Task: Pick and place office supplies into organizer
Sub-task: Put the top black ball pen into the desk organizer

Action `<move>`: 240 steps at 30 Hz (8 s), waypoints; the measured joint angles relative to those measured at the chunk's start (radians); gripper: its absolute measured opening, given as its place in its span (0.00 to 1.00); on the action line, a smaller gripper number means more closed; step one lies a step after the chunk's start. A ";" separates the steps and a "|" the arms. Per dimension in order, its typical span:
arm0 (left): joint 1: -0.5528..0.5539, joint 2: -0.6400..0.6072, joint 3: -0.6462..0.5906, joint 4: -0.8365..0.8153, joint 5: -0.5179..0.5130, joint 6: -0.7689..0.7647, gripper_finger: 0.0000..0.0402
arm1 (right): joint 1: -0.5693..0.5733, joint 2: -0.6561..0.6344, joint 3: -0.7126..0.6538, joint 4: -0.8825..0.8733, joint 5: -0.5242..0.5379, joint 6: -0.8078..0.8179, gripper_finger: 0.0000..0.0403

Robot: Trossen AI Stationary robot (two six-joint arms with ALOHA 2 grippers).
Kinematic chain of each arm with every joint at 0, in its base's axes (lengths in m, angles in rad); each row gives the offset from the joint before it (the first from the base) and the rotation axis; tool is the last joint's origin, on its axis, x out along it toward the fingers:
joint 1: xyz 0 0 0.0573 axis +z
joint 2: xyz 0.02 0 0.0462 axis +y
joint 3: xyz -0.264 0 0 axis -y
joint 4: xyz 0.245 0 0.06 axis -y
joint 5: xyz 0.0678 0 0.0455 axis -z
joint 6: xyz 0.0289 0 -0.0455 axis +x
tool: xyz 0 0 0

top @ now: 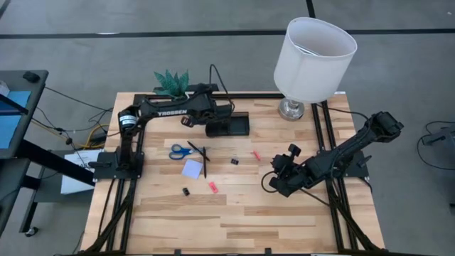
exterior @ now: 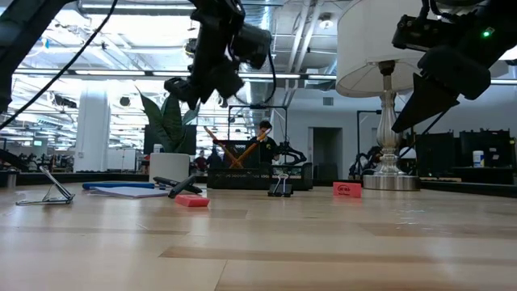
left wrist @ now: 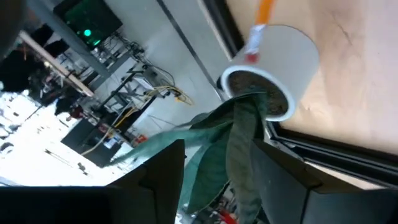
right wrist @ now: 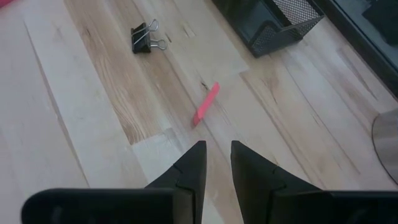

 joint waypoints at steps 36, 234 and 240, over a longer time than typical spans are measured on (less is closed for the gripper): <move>-0.351 -0.830 -0.182 0.612 0.531 -0.534 0.44 | -0.098 0.000 0.001 0.689 0.290 -0.149 0.17; 0.024 -0.374 -0.650 0.542 0.827 0.204 0.44 | -0.425 -0.212 0.378 -0.623 -0.235 -0.342 0.42; 0.024 -0.374 -0.650 0.542 0.815 0.198 0.44 | -0.425 -0.212 0.378 -0.624 -0.239 -0.341 0.43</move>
